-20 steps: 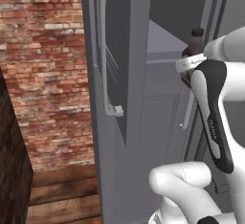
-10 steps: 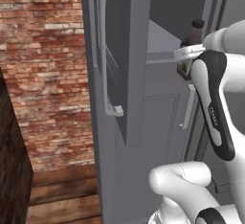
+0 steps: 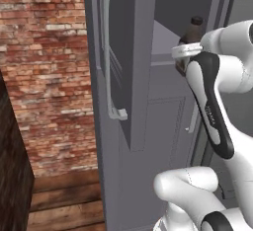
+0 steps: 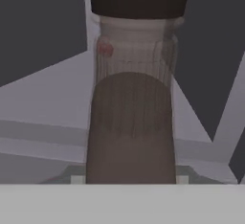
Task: Pick the ketchup and syrup bottle from the counter and place them in the cabinet.
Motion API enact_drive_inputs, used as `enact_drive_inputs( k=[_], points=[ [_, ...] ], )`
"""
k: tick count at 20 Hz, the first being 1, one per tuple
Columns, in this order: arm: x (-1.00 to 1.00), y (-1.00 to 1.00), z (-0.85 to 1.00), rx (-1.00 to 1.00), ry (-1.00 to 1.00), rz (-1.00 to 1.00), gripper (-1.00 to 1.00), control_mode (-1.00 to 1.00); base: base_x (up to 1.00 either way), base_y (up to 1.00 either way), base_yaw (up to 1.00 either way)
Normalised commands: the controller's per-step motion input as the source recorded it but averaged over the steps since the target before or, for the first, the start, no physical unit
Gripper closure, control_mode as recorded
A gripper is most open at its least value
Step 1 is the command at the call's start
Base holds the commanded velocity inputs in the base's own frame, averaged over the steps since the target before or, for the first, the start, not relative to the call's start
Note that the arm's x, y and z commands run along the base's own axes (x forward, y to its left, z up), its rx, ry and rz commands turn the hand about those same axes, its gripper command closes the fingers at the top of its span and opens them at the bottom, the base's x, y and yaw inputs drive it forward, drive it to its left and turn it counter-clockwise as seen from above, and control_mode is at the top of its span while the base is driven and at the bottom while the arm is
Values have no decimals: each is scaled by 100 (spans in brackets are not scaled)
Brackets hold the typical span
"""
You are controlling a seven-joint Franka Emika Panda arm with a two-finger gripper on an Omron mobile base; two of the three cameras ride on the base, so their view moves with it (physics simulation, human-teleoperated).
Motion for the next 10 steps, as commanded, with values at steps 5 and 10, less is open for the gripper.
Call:
enact_drive_inputs(
  k=[5,10],
  points=[
    [15,29,11,0,-8,0,100,-100,0,0,0],
    [17,14,16,0,-6,0,100,-100,0,0,0]
  ],
)
